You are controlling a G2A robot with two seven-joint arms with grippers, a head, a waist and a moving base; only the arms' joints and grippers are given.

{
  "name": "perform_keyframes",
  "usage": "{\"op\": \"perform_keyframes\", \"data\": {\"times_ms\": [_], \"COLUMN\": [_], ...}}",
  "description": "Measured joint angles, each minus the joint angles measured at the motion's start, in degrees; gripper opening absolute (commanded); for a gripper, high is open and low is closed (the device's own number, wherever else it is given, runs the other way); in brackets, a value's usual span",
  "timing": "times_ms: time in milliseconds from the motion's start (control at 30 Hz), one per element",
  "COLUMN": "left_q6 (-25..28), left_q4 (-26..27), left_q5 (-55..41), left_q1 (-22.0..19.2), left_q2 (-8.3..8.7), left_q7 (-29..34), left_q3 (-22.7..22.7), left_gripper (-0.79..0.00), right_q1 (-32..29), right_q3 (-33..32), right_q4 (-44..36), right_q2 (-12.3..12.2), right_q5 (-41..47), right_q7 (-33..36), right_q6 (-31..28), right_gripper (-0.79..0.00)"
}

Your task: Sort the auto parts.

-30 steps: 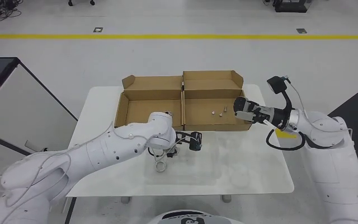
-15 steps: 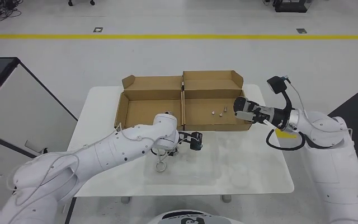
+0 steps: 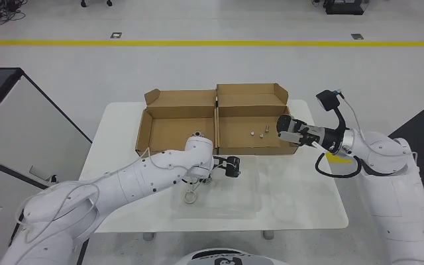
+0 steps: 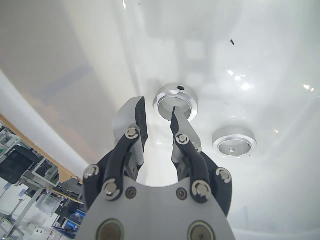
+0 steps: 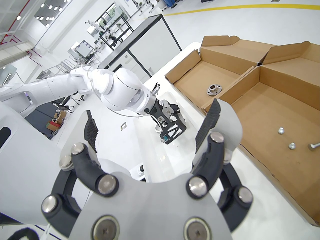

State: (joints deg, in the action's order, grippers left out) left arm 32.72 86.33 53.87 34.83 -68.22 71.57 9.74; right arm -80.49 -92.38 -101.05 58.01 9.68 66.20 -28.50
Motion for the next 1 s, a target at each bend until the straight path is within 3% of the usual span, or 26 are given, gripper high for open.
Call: {"op": "perform_keyframes", "data": {"times_ms": [600, 1000], "left_q6": [0.6, 0.0], "left_q4": [-0.2, 0.6], "left_q5": [-4.7, -8.6], "left_q1": [1.1, -0.1], "left_q2": [0.14, 1.16], "left_q7": [-0.6, 0.0], "left_q3": [0.0, 0.0], "left_gripper": [-0.437, -0.462], "right_q1": [0.0, 0.0], "right_q3": [0.0, 0.0], "right_q4": [0.0, 0.0], "right_q2": [0.0, 0.0], "right_q5": [0.0, 0.0], "right_q7": [0.0, 0.0], "right_q6": [0.0, 0.0], "right_gripper": [0.000, 0.000]}}
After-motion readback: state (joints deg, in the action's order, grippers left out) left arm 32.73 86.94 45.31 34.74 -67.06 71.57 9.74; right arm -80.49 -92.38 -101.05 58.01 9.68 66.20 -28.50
